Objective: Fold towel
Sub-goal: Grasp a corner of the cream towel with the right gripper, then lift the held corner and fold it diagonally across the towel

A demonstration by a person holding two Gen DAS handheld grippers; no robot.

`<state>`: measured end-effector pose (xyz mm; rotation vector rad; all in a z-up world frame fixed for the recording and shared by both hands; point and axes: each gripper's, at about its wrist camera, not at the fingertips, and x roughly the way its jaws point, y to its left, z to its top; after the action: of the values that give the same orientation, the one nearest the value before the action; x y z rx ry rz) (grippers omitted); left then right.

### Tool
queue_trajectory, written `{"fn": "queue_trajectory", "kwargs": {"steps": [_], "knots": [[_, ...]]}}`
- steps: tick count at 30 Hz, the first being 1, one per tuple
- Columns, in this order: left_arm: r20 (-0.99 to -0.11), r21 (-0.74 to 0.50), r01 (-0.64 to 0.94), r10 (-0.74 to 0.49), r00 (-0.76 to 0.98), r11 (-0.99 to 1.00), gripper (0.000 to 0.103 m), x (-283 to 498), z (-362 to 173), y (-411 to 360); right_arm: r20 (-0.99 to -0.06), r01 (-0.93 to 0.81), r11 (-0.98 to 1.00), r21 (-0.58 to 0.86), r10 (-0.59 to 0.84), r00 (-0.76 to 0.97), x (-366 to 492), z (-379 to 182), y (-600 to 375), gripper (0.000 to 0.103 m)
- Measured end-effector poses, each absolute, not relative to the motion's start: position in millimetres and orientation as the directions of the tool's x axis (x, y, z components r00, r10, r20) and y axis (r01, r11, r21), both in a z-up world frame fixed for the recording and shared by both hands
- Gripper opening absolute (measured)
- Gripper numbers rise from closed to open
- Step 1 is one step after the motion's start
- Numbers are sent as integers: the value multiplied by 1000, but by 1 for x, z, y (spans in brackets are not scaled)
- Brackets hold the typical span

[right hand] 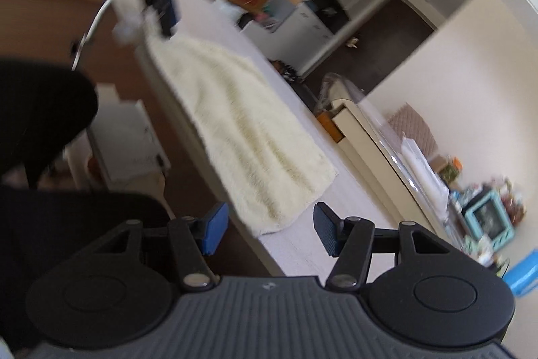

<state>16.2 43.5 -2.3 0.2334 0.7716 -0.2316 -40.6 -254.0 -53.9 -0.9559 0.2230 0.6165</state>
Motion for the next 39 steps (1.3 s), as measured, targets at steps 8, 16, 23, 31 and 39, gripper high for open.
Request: {"fn": "queue_trajectory", "kwargs": {"steps": [8, 16, 23, 31, 39], "knots": [[-718, 80, 244, -114, 687, 967, 38, 22, -6, 38, -472, -581, 249, -775, 385, 793, -45, -79, -246, 36], [-724, 69, 177, -73, 686, 982, 43, 18, -14, 36, -501, -600, 207, -773, 383, 776, -54, -81, -254, 8], [-717, 63, 101, -25, 697, 993, 44, 0, -15, 36, -481, -582, 206, -787, 386, 787, -62, -63, -258, 7], [-734, 45, 94, -30, 679, 995, 49, -19, -12, 40, -453, -548, 147, -823, 411, 791, -52, -41, -258, 7], [-733, 28, 69, -27, 679, 997, 52, -18, -13, 42, -444, -478, -47, -877, 456, 771, -28, -20, -248, 7]]}}
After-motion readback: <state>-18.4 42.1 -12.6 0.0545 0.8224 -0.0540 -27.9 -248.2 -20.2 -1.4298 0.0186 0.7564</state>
